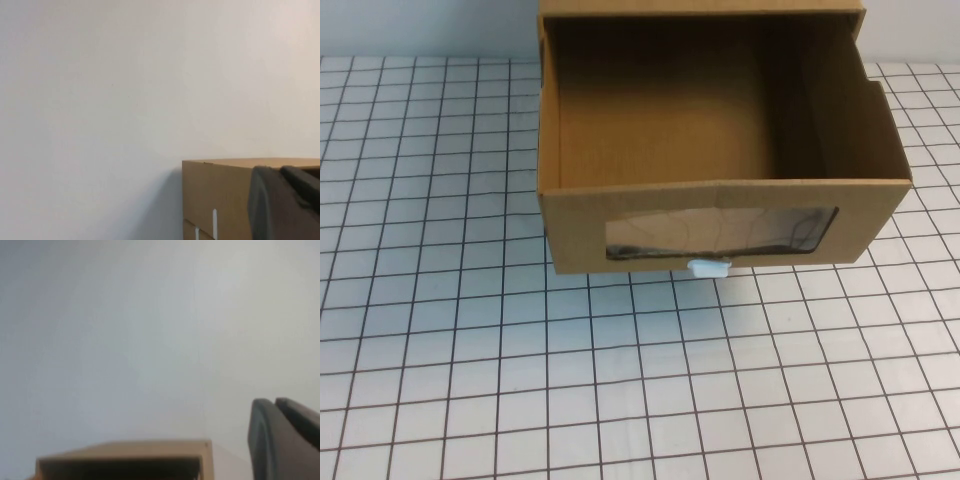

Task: Close the shoe box

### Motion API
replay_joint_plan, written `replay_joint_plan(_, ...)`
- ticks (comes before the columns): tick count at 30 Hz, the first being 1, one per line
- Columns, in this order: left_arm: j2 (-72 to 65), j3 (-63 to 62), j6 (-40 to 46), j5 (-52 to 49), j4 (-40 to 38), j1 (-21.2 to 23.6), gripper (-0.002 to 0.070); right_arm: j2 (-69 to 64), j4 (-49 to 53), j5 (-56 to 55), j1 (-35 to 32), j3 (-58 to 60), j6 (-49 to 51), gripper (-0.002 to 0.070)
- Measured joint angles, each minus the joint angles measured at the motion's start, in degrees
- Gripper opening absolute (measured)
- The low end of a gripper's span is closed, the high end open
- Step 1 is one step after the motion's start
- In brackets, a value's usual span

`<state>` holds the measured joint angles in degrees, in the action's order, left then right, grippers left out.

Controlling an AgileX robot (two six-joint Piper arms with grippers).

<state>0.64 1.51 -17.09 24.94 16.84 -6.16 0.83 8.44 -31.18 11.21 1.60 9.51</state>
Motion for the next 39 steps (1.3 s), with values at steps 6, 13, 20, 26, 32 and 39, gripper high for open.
replay_joint_plan(6,0.00,0.00,-2.57,12.40,-5.09,0.00,-0.0005,0.00,-3.67,-14.52,0.00,-0.26,1.66,-0.0013)
replay_joint_plan(13,0.12,-15.78,-3.69,10.34,-12.52,0.00,-0.0005,0.00,-12.25,-4.62,0.00,-18.70,9.53,-0.0013)
replay_joint_plan(20,-12.22,-40.72,-3.71,-13.46,-12.52,0.00,-0.0006,-11.01,-12.25,23.98,0.00,-45.59,10.16,-0.0013)
replay_joint_plan(26,-29.59,-57.58,-2.78,-41.18,-12.41,0.00,-0.0005,-28.34,-11.08,51.22,0.00,-61.52,7.94,-0.0013)
replay_joint_plan(32,-40.37,-61.53,0.59,-45.47,-10.98,0.00,-0.0006,-40.51,-9.79,61.17,0.00,-64.58,-6.74,-0.0013)
replay_joint_plan(39,-48.98,-63.09,14.51,-43.36,-19.23,-3.29,-0.0005,-48.23,-23.85,63.05,0.00,-64.58,-8.70,-0.0013)
